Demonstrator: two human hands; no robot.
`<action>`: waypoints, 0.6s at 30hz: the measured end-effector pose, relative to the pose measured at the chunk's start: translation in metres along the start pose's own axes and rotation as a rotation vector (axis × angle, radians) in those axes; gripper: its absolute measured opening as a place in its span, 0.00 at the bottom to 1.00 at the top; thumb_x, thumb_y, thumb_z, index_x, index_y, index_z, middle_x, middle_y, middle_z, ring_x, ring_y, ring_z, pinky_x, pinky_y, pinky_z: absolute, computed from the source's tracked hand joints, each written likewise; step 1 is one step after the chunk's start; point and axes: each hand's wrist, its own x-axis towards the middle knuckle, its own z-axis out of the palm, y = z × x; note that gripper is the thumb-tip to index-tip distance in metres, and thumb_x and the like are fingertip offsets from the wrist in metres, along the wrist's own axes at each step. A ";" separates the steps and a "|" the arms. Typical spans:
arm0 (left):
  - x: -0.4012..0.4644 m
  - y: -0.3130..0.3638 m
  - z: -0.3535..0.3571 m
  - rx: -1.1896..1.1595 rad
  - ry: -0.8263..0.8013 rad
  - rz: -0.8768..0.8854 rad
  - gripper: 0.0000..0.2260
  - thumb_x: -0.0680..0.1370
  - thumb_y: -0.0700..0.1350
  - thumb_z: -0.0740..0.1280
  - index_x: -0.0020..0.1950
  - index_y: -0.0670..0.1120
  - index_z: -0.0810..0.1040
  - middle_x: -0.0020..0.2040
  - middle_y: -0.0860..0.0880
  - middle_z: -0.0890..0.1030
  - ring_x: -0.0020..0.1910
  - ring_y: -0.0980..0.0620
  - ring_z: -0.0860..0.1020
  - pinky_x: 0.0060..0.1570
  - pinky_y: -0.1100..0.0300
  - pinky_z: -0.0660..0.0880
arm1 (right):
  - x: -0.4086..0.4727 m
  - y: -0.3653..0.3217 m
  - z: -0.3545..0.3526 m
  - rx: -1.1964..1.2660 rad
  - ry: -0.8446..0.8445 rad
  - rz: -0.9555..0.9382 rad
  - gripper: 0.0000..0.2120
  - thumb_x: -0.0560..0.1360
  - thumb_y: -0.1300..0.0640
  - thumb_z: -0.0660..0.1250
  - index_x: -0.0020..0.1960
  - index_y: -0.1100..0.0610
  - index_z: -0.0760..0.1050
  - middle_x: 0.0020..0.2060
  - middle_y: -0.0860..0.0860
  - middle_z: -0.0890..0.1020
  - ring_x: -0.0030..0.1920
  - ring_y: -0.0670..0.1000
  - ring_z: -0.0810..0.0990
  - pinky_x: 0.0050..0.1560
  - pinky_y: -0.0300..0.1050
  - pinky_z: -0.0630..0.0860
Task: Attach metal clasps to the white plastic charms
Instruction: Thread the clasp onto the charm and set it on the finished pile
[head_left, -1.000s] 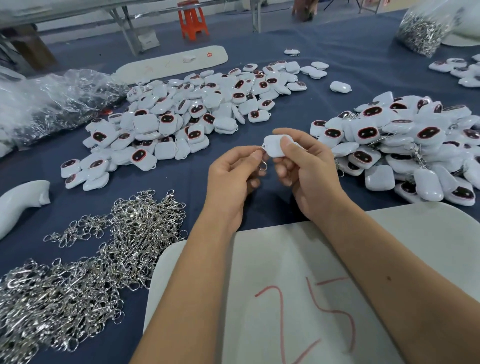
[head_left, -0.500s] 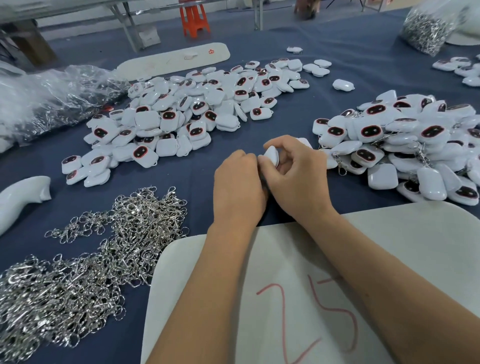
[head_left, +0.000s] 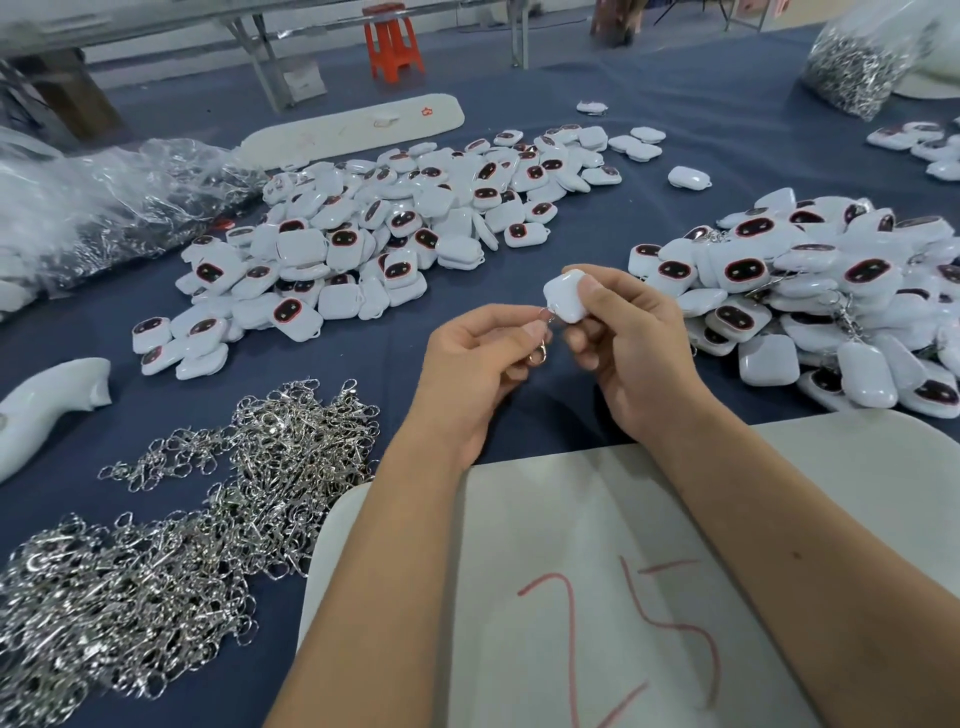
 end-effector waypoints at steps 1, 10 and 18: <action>0.001 -0.001 0.001 0.109 0.050 0.086 0.07 0.78 0.34 0.71 0.47 0.45 0.86 0.38 0.50 0.83 0.35 0.55 0.77 0.35 0.66 0.72 | 0.000 0.000 0.000 0.001 0.017 -0.001 0.07 0.84 0.62 0.65 0.58 0.62 0.80 0.36 0.54 0.83 0.26 0.47 0.75 0.25 0.37 0.67; -0.004 -0.005 0.003 0.972 0.267 0.558 0.05 0.74 0.36 0.71 0.41 0.44 0.81 0.39 0.52 0.81 0.38 0.53 0.78 0.42 0.54 0.75 | -0.007 0.009 0.008 -0.402 0.161 -0.214 0.02 0.78 0.60 0.69 0.48 0.59 0.79 0.27 0.53 0.80 0.23 0.51 0.74 0.24 0.41 0.69; -0.005 -0.002 0.015 1.257 0.316 0.507 0.03 0.75 0.37 0.68 0.42 0.43 0.80 0.42 0.46 0.79 0.40 0.45 0.75 0.37 0.57 0.60 | -0.015 0.010 0.012 -0.607 0.139 -0.402 0.06 0.79 0.59 0.70 0.48 0.57 0.73 0.29 0.50 0.82 0.21 0.52 0.78 0.24 0.41 0.71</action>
